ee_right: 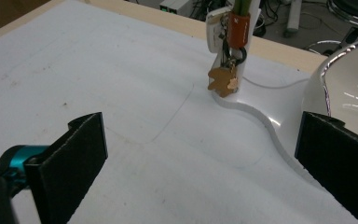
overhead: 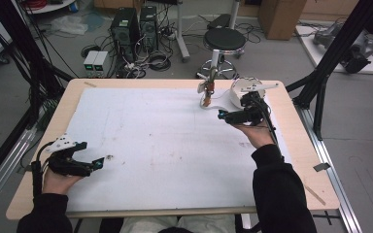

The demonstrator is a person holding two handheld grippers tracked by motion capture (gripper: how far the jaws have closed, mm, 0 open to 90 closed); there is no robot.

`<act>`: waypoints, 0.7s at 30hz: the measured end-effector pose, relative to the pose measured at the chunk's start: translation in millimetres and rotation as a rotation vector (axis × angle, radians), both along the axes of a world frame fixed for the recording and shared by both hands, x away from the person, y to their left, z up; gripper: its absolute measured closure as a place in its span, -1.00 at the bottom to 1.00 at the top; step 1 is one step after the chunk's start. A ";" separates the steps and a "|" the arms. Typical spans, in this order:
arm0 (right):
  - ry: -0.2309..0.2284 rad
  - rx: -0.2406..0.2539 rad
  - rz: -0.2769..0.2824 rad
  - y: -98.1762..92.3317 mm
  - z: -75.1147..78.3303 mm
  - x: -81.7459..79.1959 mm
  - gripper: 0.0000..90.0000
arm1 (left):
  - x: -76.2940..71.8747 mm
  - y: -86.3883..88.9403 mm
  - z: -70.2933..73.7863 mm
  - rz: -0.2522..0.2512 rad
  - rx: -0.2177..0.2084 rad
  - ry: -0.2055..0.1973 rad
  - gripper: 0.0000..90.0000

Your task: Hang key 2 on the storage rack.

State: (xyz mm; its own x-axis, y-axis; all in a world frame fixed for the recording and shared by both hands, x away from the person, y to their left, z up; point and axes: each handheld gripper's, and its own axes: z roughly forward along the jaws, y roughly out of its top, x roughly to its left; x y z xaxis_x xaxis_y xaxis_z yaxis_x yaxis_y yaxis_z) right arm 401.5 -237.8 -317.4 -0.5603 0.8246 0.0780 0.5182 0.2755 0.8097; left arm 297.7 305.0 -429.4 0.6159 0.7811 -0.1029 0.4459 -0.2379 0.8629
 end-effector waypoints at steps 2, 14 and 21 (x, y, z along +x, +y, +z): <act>0.002 -0.001 -0.007 -4.6 -5.2 -2.0 -0.97 | -0.2 -0.1 -0.1 0.000 0.001 0.000 -0.96; 0.013 0.012 -0.035 -19.5 -22.3 -11.5 -0.97 | -0.3 -0.2 -0.5 0.001 0.002 0.004 -0.96; 0.021 0.016 -0.046 -25.6 -30.7 -15.9 -0.97 | -0.5 0.0 -0.5 0.001 0.006 0.005 -0.96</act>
